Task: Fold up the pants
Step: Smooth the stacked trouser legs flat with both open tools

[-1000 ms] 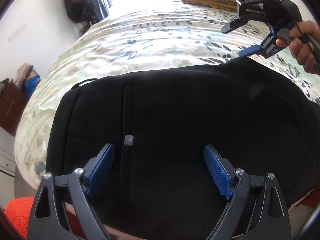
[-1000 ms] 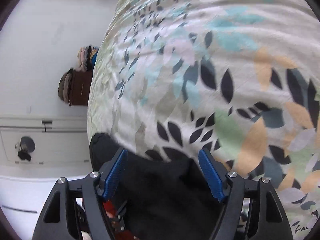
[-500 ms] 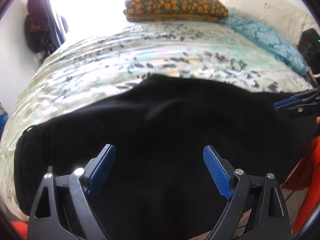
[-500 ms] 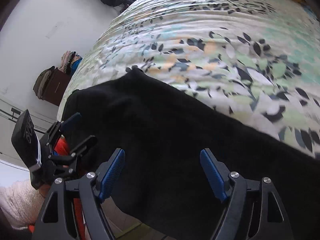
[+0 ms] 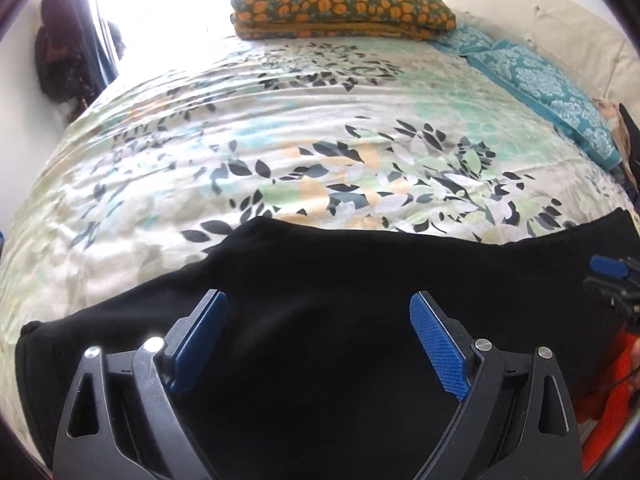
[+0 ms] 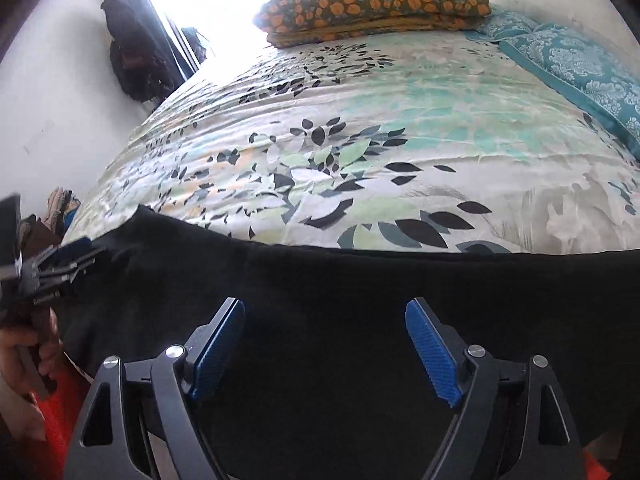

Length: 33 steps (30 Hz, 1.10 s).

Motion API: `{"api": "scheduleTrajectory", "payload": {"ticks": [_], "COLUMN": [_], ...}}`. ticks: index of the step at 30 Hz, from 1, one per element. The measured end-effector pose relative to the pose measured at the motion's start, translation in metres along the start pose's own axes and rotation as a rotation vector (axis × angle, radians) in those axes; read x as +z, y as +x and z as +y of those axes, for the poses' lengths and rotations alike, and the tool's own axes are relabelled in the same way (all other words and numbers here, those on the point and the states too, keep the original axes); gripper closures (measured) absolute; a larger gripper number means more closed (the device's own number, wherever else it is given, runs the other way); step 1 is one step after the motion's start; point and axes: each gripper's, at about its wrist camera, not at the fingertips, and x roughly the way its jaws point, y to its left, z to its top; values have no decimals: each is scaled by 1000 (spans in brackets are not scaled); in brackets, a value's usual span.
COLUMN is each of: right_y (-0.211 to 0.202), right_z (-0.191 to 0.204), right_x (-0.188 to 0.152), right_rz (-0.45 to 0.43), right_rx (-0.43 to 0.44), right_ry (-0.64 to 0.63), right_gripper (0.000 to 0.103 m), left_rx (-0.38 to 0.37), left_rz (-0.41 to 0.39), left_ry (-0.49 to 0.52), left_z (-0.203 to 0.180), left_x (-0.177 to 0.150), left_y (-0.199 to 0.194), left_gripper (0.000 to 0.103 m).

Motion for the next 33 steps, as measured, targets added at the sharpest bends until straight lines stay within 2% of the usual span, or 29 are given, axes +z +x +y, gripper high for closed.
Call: {"api": "scheduleTrajectory", "payload": {"ticks": [2,3,5,9,13,16,19,21,25,27,28,30,33], "right_y": [12,14,17,4,-10,-10,-14,-29,-43,-33,-25,-23,-50], "right_z": [-5,-11,-20,-31,-46,-56,-74,-83,-99,-111,-117,-123,-134], "right_x": [-8,-13,-20,-20,-21,-25,-26,-25,-28,-35,-38,-37,-19], "right_rz": [46,56,70,45,45,55,50,4,-12,39,68,65,-26], "right_rx": [-6,-4,-7,-38,-61,-121,-143,-169,-276,-294,-292,-293,-239], "right_ry": [25,49,70,87,170,186,251,287,331,367,378,370,355], "right_gripper": [20,20,20,20,20,20,20,20,19,16,16,16,16], "left_rx": [70,95,53,144,78,11,49,69,79,36,15,-9,3], "left_rz": [71,99,68,58,-8,4,67,90,82,35,16,-2,10], "left_ry": [-25,-53,-133,-115,-82,-17,94,102,39,28,40,102,177], "left_z": [7,16,36,30,15,-9,-32,-32,-28,-36,-42,-60,-75], "left_x": [7,8,9,20,2,-31,-64,-76,-69,-64,-63,-63,-66], "left_y": [35,51,58,43,-6,-24,-12,-1,-12,-27,-33,-39,-33], "left_gripper": [9,6,2,4,4,3,3,3,4,4,4,4,4]}}
